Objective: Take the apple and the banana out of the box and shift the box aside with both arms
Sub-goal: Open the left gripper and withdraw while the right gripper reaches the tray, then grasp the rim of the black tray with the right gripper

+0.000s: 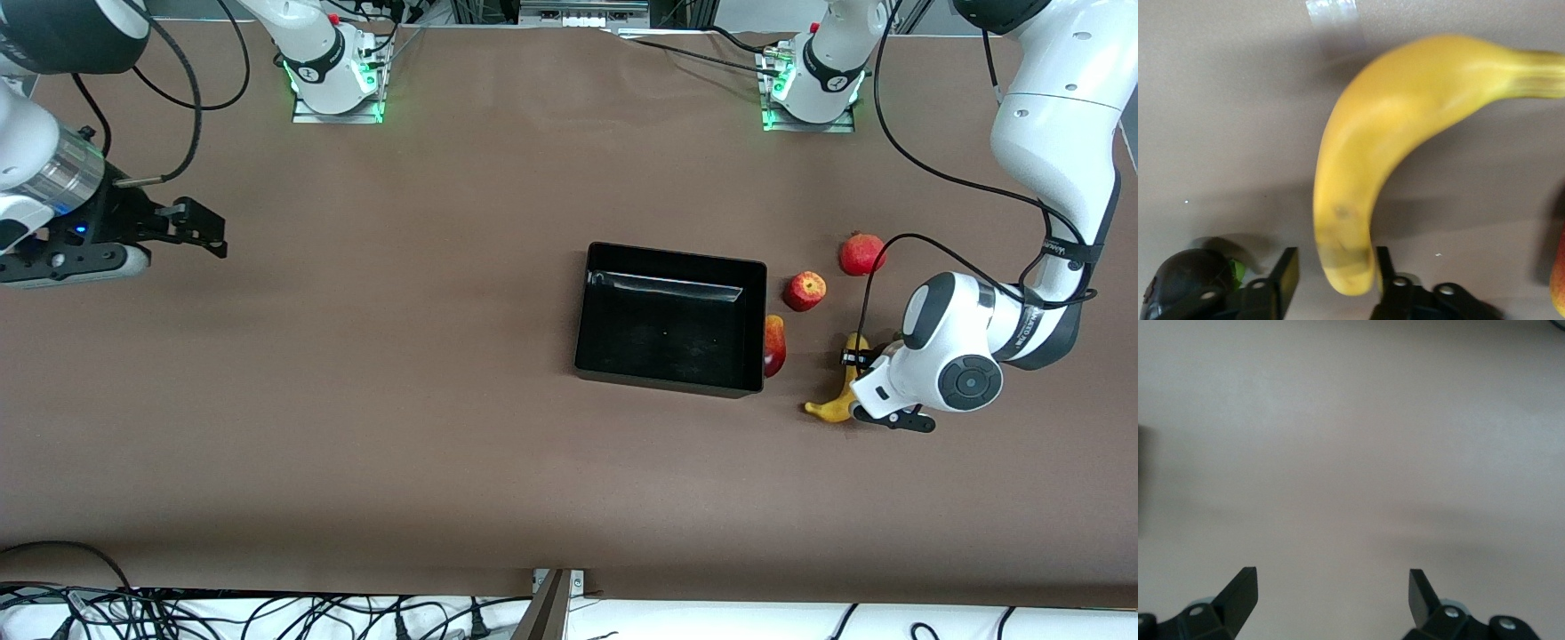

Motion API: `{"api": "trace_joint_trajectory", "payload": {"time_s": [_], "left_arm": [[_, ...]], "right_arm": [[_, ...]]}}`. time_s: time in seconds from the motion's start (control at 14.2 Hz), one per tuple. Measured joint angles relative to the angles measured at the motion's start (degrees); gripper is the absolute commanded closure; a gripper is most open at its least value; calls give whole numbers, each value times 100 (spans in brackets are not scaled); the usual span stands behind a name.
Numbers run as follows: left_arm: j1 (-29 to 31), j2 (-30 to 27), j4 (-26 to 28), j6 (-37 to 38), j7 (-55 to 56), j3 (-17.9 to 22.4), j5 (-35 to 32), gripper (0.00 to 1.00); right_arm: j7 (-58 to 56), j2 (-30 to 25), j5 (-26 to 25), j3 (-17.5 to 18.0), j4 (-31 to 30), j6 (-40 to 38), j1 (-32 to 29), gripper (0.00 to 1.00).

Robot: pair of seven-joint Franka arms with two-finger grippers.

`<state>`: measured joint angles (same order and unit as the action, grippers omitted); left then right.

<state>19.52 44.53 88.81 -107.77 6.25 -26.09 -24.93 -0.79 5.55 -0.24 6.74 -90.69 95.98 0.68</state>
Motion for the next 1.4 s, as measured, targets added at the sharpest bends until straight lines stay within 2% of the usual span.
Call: {"api": "trace_joint_trajectory", "payload": {"time_s": [0.21,0.42,0.7,0.98,1.05,1.19,1.33,1.4], "left_arm": [[2,-163,-180,274,5,-101,84,0],[-29,-471,-930,1255,5,-255,664,0],[-33,-836,-1984,2422,3,-521,794,0],[-32,-1359,-2343,2681,5,-391,973,0],[-183,-1614,-2305,2828,7,-105,1295,0],[-987,-2284,-1972,2860,7,1184,2151,0],[-1848,-2947,-1378,2411,7,2433,2552,0],[-2074,-3268,-995,2068,7,2784,2604,0]], "right_arm": [[-17,51,0,3,-6,-231,106,0],[51,72,17,22,-7,-563,469,0],[1830,381,74,57,-25,-314,1390,0],[3224,1162,74,71,-48,653,2331,0],[3565,1357,74,71,-52,945,2530,0],[4152,1747,74,71,-56,1557,2888,0],[4822,2142,74,70,-60,2237,3234,0],[5099,2336,74,67,-46,2543,3409,0]]}}
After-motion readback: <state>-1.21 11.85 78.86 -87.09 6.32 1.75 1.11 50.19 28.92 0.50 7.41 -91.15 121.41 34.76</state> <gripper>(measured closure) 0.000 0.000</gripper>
